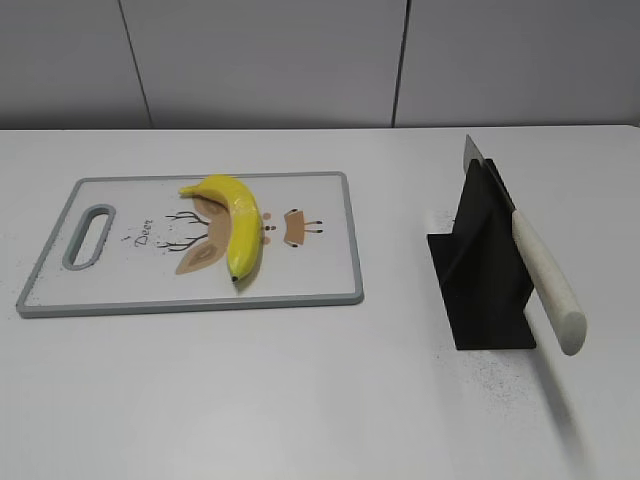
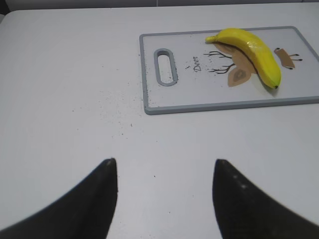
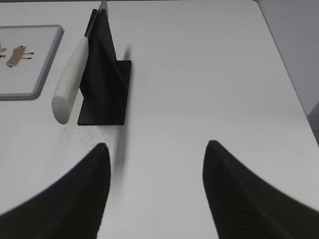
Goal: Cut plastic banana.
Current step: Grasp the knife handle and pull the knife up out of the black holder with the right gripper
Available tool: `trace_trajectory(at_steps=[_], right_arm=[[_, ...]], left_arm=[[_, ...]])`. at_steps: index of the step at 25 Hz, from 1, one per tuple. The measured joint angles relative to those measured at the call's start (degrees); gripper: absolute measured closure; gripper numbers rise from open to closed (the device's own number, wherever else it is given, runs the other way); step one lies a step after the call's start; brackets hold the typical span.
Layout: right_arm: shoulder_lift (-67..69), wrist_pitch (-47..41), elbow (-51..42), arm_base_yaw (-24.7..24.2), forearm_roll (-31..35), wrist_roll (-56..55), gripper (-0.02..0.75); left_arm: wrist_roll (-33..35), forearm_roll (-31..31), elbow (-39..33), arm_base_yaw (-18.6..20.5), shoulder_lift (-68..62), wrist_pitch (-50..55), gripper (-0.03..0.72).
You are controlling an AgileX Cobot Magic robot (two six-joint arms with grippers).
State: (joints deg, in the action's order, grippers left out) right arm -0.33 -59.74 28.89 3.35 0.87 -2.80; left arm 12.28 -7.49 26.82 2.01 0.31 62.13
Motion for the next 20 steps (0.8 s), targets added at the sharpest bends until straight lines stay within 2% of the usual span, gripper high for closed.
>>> trace_trajectory(at_steps=[20], right_arm=[[0.0,0.0,0.0,0.0,0.0,0.0,0.292]], left_arm=[[0.0,0.0,0.0,0.0,0.0,0.0,0.099]])
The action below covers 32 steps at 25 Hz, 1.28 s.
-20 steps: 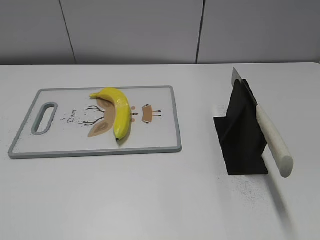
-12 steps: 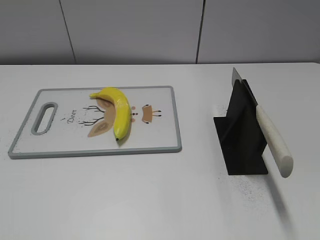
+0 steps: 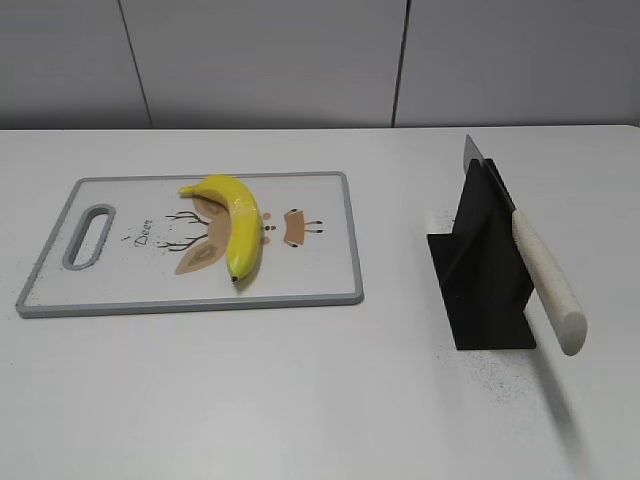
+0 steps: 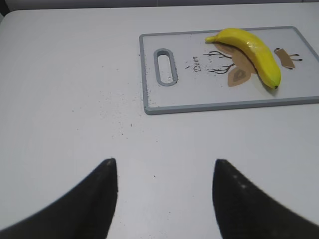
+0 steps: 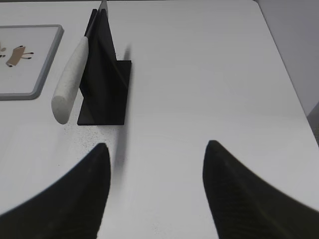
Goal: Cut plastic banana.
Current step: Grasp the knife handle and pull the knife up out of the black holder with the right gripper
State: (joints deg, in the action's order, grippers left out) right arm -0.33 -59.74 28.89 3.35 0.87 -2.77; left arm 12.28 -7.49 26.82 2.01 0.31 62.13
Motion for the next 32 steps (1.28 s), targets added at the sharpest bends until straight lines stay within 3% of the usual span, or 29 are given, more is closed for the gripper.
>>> trace_trajectory(at_steps=[18,32], right_arm=[[1.4,-0.1,0.2,0.0,0.4,0.0,0.314],[39.3,-9.4,19.9,0.0,6.0,0.0,0.318]], left_arm=[[0.0,0.0,0.0,0.0,0.0,0.0,0.099],[0.0,0.0,0.0,0.0,0.0,0.0,0.099]])
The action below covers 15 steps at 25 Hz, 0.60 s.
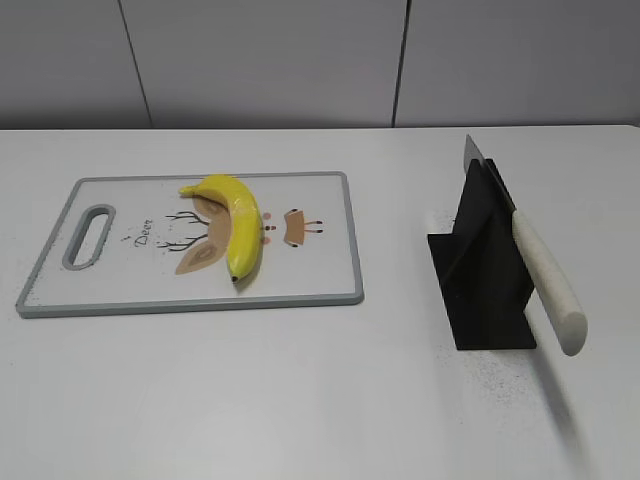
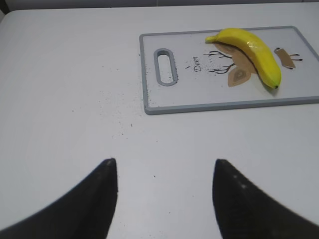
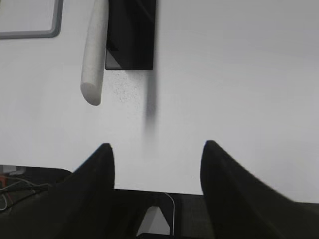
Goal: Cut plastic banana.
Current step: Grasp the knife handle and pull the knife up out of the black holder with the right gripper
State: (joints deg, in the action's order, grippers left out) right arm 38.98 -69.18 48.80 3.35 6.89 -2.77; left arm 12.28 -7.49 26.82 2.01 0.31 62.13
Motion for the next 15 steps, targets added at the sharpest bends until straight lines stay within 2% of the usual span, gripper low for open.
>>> trace_trajectory(at_steps=[4,7,11,15], right_arm=[[9.2,-0.2,3.6,0.0,0.5,0.0,0.322],[15.5,-0.2,5.9,1.8,1.5,0.0,0.323],[23.6,-0.2,8.2,8.5,1.3,-0.1,0.323],[31.0,-0.2,10.8,13.0,0.8,-2.2,0.323]], left_arm=[[0.0,0.0,0.0,0.0,0.0,0.0,0.099],[0.0,0.0,0.0,0.0,0.0,0.0,0.099],[0.0,0.0,0.0,0.0,0.0,0.0,0.099],[0.0,0.0,0.0,0.0,0.0,0.0,0.099]])
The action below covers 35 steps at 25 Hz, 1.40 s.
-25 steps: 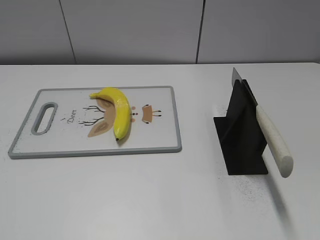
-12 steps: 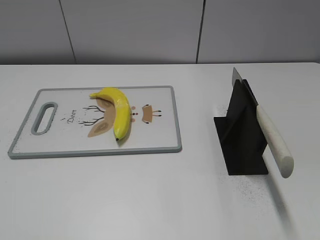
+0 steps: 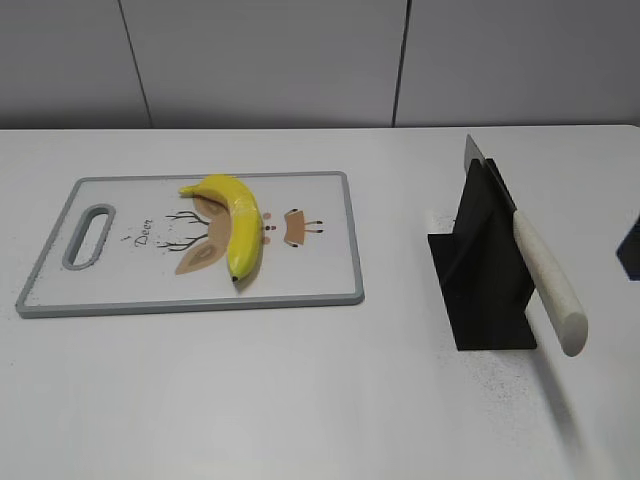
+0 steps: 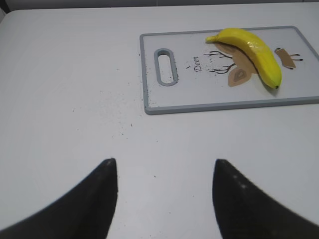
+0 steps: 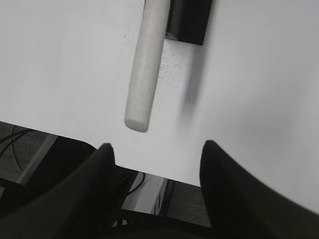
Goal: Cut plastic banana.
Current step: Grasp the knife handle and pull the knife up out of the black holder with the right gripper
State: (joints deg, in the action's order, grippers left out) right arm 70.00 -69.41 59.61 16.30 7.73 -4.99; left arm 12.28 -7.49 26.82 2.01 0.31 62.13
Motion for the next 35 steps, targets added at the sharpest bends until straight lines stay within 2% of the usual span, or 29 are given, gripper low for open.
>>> trace_trajectory(at_steps=[6,14,21,23,24,26,35], right_arm=[[9.5,1.9,2.6,3.9,0.0,-3.1,0.324],[19.4,6.6,2.6,4.2,-0.2,-6.5,0.324],[25.5,7.1,2.6,4.2,-0.6,-10.1,0.325],[25.9,7.0,2.6,4.2,-0.6,-10.6,0.364],[26.0,6.7,2.6,4.2,-0.6,-10.7,0.421],[26.0,6.0,2.7,4.2,-0.5,-11.2,0.583],[24.5,4.9,2.7,4.2,0.4,-12.9,0.575]], left_arm=[[0.0,0.0,0.0,0.0,0.0,0.0,0.099],[0.0,0.0,0.0,0.0,0.0,0.0,0.099],[0.0,0.0,0.0,0.0,0.0,0.0,0.099],[0.0,0.0,0.0,0.0,0.0,0.0,0.099],[0.0,0.0,0.0,0.0,0.0,0.0,0.099],[0.0,0.0,0.0,0.0,0.0,0.0,0.099],[0.0,0.0,0.0,0.0,0.0,0.0,0.099]])
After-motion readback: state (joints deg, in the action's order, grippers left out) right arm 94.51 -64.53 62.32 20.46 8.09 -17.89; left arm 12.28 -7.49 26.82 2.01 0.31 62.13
